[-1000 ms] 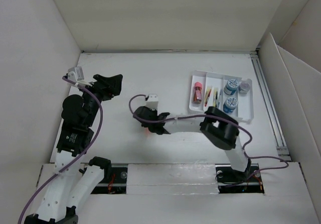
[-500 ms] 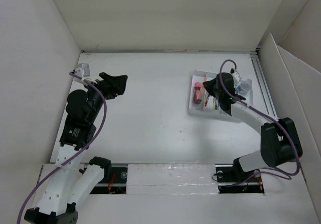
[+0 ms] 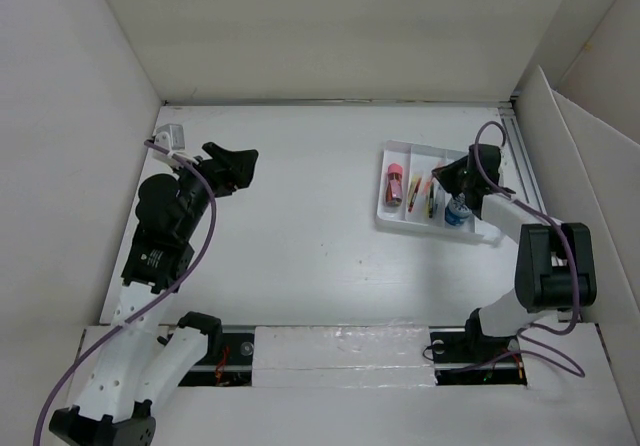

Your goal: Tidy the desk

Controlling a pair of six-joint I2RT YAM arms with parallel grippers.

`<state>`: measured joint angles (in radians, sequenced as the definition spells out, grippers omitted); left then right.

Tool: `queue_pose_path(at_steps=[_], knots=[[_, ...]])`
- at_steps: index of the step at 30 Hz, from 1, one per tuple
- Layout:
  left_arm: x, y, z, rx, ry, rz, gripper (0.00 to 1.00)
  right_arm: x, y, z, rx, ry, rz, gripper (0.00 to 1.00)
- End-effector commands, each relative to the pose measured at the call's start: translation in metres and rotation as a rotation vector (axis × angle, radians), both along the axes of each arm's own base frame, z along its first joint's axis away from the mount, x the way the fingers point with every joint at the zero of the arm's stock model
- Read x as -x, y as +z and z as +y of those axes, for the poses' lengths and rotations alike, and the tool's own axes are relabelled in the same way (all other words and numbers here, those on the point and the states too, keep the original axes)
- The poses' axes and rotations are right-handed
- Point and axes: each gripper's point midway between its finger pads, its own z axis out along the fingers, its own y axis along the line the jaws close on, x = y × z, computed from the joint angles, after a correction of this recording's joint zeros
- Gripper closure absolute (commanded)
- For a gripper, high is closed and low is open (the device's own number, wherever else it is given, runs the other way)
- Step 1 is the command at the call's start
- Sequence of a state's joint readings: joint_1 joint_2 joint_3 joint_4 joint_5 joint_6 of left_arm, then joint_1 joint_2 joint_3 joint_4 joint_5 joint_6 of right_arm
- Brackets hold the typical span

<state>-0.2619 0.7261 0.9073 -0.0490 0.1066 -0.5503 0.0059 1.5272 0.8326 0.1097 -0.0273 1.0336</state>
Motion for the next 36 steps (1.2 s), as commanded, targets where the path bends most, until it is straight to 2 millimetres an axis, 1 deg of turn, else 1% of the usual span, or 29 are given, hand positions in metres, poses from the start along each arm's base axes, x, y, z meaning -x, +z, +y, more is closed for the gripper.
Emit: queue_pose_path(at_steps=[1, 2, 3, 4, 5, 6, 7, 8, 11, 12, 13, 14, 15, 16, 17, 18, 19, 22, 23, 25, 26, 27, 29, 30, 32, 33, 35, 36], knots=[[-0.001, 0.008, -0.005, -0.004, -0.027, -0.037, 0.27, -0.012, 0.011, 0.008, -0.027, 0.038, -0.019, 0.78], [-0.001, 0.008, -0.005, -0.004, -0.027, -0.037, 0.27, -0.012, 0.008, 0.009, -0.030, 0.043, -0.013, 0.77], [-0.002, 0.006, -0.004, -0.005, -0.021, -0.034, 0.27, -0.012, 0.006, 0.005, -0.033, 0.032, -0.008, 0.73], [-0.003, 0.006, -0.003, -0.005, -0.015, -0.034, 0.27, -0.012, 0.007, 0.005, -0.035, 0.031, -0.008, 0.72], [-0.003, 0.007, -0.004, -0.004, -0.016, -0.035, 0.27, -0.012, 0.007, 0.006, -0.036, 0.032, -0.011, 0.68], [-0.003, 0.005, -0.004, -0.007, -0.019, -0.030, 0.27, -0.011, 0.008, 0.005, -0.039, 0.028, -0.015, 0.66], [-0.002, 0.005, -0.006, -0.007, -0.032, -0.031, 0.27, -0.011, 0.010, 0.006, -0.043, 0.026, -0.021, 0.61], [-0.003, 0.010, -0.007, -0.002, -0.035, -0.051, 0.27, -0.009, 0.010, 0.005, -0.043, 0.024, -0.030, 0.55], [-0.005, 0.008, -0.008, -0.007, -0.038, -0.046, 0.25, -0.004, 0.031, 0.012, -0.048, 0.031, -0.087, 0.38], [-0.008, 0.004, -0.011, -0.012, -0.049, -0.030, 0.24, 0.001, 0.039, 0.014, -0.034, 0.026, -0.114, 0.24], [-0.008, 0.004, -0.011, -0.012, -0.055, -0.030, 0.24, 0.003, 0.048, 0.019, -0.035, 0.037, -0.137, 0.24], [-0.009, 0.002, -0.012, -0.014, -0.056, -0.024, 0.24, 0.005, 0.054, 0.021, -0.028, 0.037, -0.148, 0.20], [-0.010, 0.001, -0.013, -0.014, -0.058, -0.023, 0.23, 0.008, 0.062, 0.023, -0.016, 0.036, -0.167, 0.08], [-0.011, 0.001, -0.013, -0.014, -0.058, -0.024, 0.23, 0.015, 0.079, 0.035, -0.015, 0.065, -0.205, 0.06], [-0.012, 0.000, -0.013, -0.016, -0.058, -0.022, 0.23, 0.020, 0.088, 0.042, -0.013, 0.085, -0.227, 0.00], [-0.013, -0.001, -0.013, -0.018, -0.058, -0.018, 0.22, 0.023, 0.097, 0.043, 0.010, 0.076, -0.253, 0.00], [-0.013, -0.002, -0.014, -0.020, -0.064, -0.016, 0.22, 0.034, 0.114, 0.058, 0.009, 0.113, -0.298, 0.00], [-0.015, -0.004, -0.015, -0.022, -0.064, -0.018, 0.22, 0.052, 0.137, 0.082, 0.020, 0.186, -0.376, 0.00], [-0.016, -0.003, -0.015, -0.020, -0.061, -0.023, 0.22, 0.064, 0.151, 0.097, 0.010, 0.230, -0.413, 0.00], [-0.018, -0.006, -0.016, -0.023, -0.066, -0.018, 0.23, 0.080, 0.168, 0.116, 0.001, 0.306, -0.471, 0.00], [-0.018, -0.005, -0.015, -0.023, -0.063, -0.020, 0.23, 0.097, 0.178, 0.133, -0.016, 0.371, -0.512, 0.00], [-0.018, -0.006, -0.015, -0.023, -0.063, -0.018, 0.23, 0.109, 0.186, 0.146, -0.027, 0.439, -0.544, 0.00], [-0.018, -0.004, -0.013, -0.024, -0.053, -0.033, 0.24, 0.127, 0.198, 0.162, -0.043, 0.510, -0.593, 0.00], [-0.018, -0.003, -0.012, -0.023, -0.047, -0.039, 0.24, 0.144, 0.209, 0.175, -0.049, 0.572, -0.632, 0.00], [-0.016, -0.003, -0.011, -0.022, -0.042, -0.043, 0.24, 0.161, 0.221, 0.185, -0.048, 0.622, -0.676, 0.00], [-0.015, -0.001, -0.010, -0.020, -0.039, -0.051, 0.24, 0.174, 0.229, 0.192, -0.042, 0.655, -0.712, 0.00], [-0.013, 0.001, -0.009, -0.009, -0.034, -0.066, 0.24, 0.184, 0.234, 0.194, -0.035, 0.665, -0.732, 0.00], [-0.012, 0.003, -0.009, -0.005, -0.034, -0.076, 0.24, 0.183, 0.238, 0.191, -0.017, 0.633, -0.743, 0.00]])
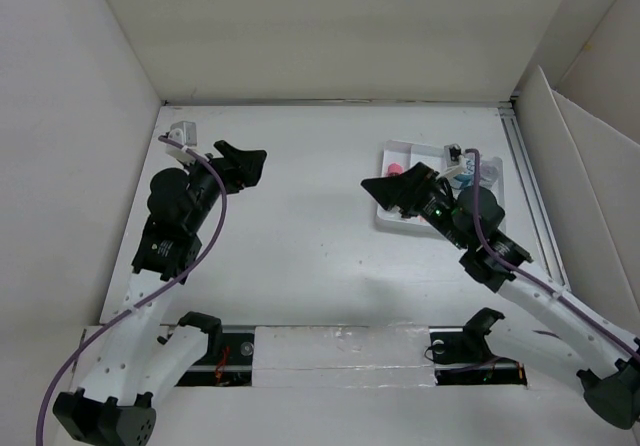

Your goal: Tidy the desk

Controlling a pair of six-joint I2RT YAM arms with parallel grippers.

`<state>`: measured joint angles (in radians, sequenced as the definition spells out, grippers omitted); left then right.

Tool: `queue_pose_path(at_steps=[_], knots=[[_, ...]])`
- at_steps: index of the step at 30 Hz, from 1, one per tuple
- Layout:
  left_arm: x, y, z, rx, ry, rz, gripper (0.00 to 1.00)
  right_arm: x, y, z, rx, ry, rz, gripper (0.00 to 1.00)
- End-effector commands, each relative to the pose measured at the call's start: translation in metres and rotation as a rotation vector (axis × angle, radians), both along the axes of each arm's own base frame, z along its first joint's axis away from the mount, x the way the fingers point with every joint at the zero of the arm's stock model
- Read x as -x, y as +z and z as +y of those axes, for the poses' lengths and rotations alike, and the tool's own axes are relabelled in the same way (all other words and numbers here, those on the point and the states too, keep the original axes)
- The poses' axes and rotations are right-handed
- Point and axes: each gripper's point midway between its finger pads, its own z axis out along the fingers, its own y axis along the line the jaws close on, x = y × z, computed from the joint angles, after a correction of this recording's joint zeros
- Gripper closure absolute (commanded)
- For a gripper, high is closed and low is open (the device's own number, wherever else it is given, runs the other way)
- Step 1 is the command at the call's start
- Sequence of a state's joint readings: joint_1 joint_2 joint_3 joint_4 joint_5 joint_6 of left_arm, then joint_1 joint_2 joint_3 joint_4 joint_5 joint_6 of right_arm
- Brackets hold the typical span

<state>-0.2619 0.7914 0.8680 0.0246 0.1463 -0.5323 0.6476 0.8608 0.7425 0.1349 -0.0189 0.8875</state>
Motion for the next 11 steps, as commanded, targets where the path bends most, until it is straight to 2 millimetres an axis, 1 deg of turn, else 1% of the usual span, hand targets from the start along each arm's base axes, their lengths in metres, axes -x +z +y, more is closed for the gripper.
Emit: queue_pose_path(at_steps=[1, 6, 11], knots=[[0.0049, 0.0243, 0.0020, 0.025, 0.005, -0.105, 0.24, 0.0126, 0.0302, -0.0034, -0.006, -0.022, -0.120, 0.00], [0.0113, 0.0296, -0.0009, 0.042, -0.020, -0.140, 0.26, 0.0121, 0.0284, -0.0107, 0.011, -0.064, -0.120, 0.00], [0.0127, 0.0331, -0.0050, 0.054, -0.043, -0.155, 0.24, 0.0152, 0.0261, -0.0093, 0.014, -0.055, -0.114, 0.00]])
